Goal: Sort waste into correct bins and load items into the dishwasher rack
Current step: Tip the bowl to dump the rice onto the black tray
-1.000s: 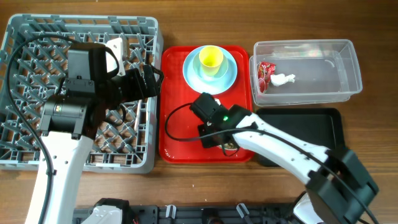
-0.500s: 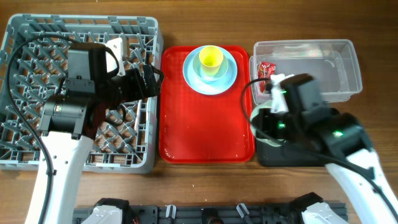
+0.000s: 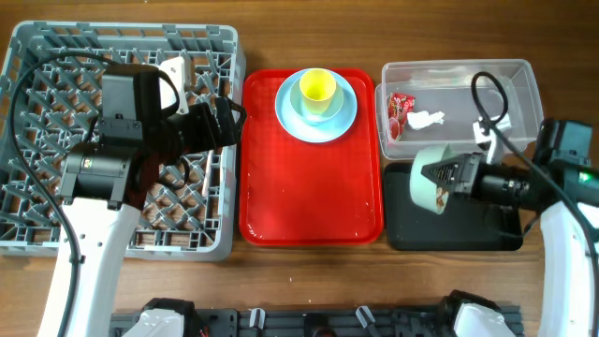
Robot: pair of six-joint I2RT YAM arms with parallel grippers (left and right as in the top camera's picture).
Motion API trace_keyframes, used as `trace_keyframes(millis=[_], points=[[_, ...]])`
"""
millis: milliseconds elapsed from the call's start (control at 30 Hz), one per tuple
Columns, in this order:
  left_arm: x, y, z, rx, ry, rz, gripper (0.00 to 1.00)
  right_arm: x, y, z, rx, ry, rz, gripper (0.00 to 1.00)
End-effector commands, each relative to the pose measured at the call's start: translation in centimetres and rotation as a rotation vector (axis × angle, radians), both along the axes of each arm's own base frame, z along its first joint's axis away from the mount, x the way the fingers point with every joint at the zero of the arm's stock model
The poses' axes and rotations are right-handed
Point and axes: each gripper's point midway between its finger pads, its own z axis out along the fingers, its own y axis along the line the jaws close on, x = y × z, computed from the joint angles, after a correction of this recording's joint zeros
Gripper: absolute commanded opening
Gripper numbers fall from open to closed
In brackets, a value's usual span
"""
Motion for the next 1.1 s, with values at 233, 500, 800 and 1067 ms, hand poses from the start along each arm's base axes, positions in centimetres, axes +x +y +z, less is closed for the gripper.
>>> trace_keyframes(millis=[233,500,800,1067], points=[[0.1,0.0,0.7,-0.014,-0.017,0.001,1.00,0.8,-3.2,-3.6,0.238,-0.088,-0.104,0.04],[0.1,0.0,0.7,-0.014,-0.017,0.001,1.00,1.0,-5.3,-5.5,0.252,-0.170,-0.195,0.04],[0.1,0.0,0.7,-0.014,-0.017,0.001,1.00,0.9,-5.0,-4.7,0.328,-0.169,-0.212,0.04],[0.1,0.0,0.7,-0.014,-0.017,0.001,1.00,1.1,-5.1,-4.5,0.335,-0.186,-0.213,0.04]])
